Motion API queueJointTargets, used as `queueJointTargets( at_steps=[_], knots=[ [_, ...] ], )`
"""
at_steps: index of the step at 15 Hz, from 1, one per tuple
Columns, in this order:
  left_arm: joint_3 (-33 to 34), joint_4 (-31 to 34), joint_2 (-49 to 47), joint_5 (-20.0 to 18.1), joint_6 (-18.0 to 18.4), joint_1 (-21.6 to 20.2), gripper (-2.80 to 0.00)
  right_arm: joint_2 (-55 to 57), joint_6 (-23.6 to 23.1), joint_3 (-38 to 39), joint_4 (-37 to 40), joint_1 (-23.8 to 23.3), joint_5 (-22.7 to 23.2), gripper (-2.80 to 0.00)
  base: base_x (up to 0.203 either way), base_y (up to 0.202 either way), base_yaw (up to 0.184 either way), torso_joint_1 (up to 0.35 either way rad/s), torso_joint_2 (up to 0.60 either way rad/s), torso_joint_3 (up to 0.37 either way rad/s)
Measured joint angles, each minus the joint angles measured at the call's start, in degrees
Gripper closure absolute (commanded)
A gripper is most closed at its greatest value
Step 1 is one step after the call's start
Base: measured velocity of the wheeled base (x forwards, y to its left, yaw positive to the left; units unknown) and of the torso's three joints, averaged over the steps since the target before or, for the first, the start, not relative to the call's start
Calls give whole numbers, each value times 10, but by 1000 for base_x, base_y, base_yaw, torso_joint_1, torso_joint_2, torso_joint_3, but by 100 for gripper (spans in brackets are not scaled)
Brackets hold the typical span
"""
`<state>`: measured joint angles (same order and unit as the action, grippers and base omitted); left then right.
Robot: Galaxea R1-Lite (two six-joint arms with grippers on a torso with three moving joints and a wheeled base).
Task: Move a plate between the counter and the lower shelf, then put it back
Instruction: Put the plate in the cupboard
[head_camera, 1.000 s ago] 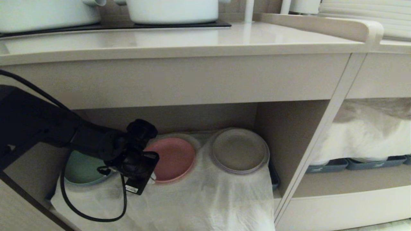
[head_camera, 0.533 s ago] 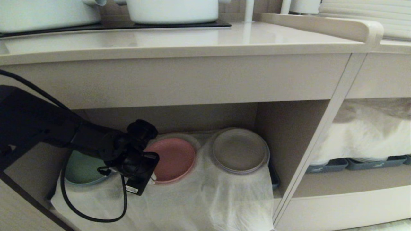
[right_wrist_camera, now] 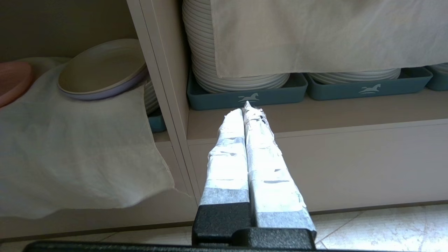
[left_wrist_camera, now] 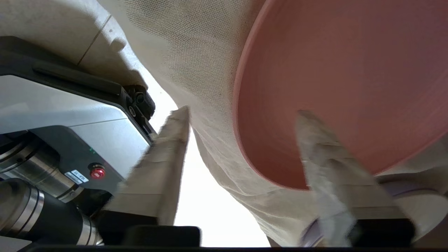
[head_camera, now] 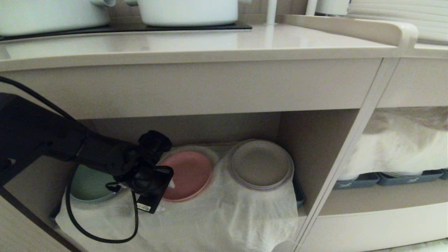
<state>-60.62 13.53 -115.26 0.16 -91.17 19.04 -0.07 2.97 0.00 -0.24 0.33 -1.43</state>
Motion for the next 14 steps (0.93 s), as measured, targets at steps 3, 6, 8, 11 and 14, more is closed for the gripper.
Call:
queueJointTargets(
  at_steps=[3, 6, 8, 11, 14],
  knots=[
    [1, 6, 2, -1, 0, 1, -280, 0, 0, 0, 0, 0, 0, 0, 0, 0, 0, 0, 0, 0],
    [1, 14, 5, -2, -2, 6, -280, 0, 0, 0, 0, 0, 0, 0, 0, 0, 0, 0, 0, 0],
    [1, 14, 9, -3, -2, 11, -280, 0, 0, 0, 0, 0, 0, 0, 0, 0, 0, 0, 0, 0],
    [1, 15, 15, -2, -5, 17, -280, 0, 0, 0, 0, 0, 0, 0, 0, 0, 0, 0, 0, 0],
    [2, 24, 18, -2, -5, 18, -280, 0, 0, 0, 0, 0, 0, 0, 0, 0, 0, 0, 0, 0]
  ],
)
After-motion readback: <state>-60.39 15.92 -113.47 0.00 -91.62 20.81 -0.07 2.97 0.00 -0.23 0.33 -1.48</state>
